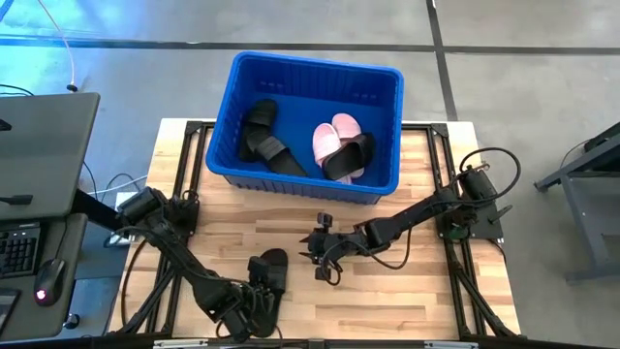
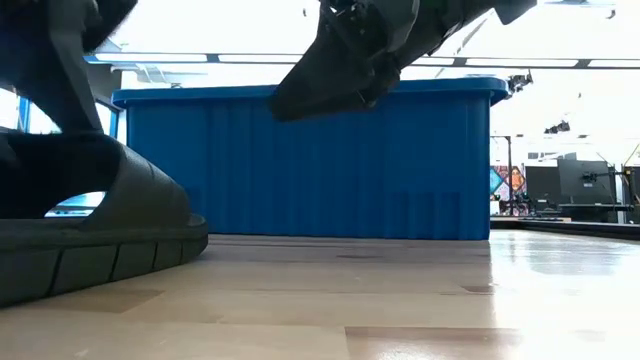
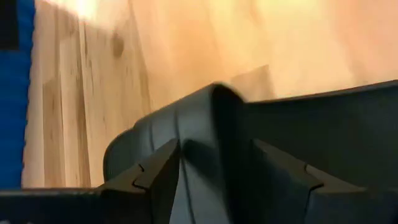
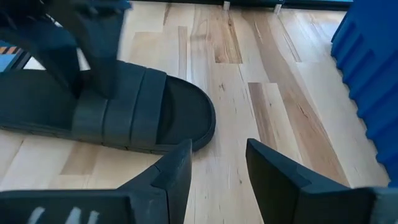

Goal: Pick and place slides into bin
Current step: Put the black slipper into the blue basket

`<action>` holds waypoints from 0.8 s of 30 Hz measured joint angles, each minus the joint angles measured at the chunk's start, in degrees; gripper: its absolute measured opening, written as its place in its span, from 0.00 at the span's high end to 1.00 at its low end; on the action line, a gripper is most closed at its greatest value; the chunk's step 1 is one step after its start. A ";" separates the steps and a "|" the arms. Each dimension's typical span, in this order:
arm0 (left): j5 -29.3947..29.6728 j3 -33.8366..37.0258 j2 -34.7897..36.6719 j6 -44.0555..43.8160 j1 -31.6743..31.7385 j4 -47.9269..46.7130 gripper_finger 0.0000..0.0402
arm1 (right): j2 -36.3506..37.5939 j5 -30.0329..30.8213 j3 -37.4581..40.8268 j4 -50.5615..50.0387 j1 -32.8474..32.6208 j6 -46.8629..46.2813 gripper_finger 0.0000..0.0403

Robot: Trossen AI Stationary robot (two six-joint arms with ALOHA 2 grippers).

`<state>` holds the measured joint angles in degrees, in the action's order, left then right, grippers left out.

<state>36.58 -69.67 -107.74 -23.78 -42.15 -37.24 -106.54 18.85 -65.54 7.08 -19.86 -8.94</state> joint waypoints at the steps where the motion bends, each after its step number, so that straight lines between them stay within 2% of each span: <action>1: 0.06 0.00 -0.77 -0.70 0.47 -0.36 0.55 | 0.00 -0.02 0.00 -0.02 0.00 0.22 0.65; 8: 1.30 -0.11 -3.17 -6.82 2.89 -3.07 0.61 | 0.00 0.00 0.00 0.51 0.00 3.31 0.65; 11: 4.13 -0.02 -2.48 -8.34 2.67 -3.58 0.67 | 0.00 0.01 0.00 0.47 0.02 3.88 0.65; 14: 4.45 -1.10 -1.84 -8.45 2.76 -5.95 0.77 | 0.00 0.00 0.00 0.49 0.00 3.87 0.65; 17: 4.50 -4.36 -1.59 -8.47 2.82 -12.47 0.92 | 0.00 -0.03 0.00 0.39 0.00 3.15 0.65; 19: 4.37 -7.10 -1.59 -9.06 2.77 -18.59 0.97 | 0.00 -0.30 0.00 0.23 0.00 2.25 0.65; 24: 4.52 -17.92 -1.59 -12.86 2.75 -36.18 0.93 | 0.00 -1.10 0.00 -1.33 -0.24 -0.50 0.65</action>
<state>41.10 -87.59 -109.34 -36.64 -39.40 -73.42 -106.54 17.75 -65.54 5.76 -20.10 -9.44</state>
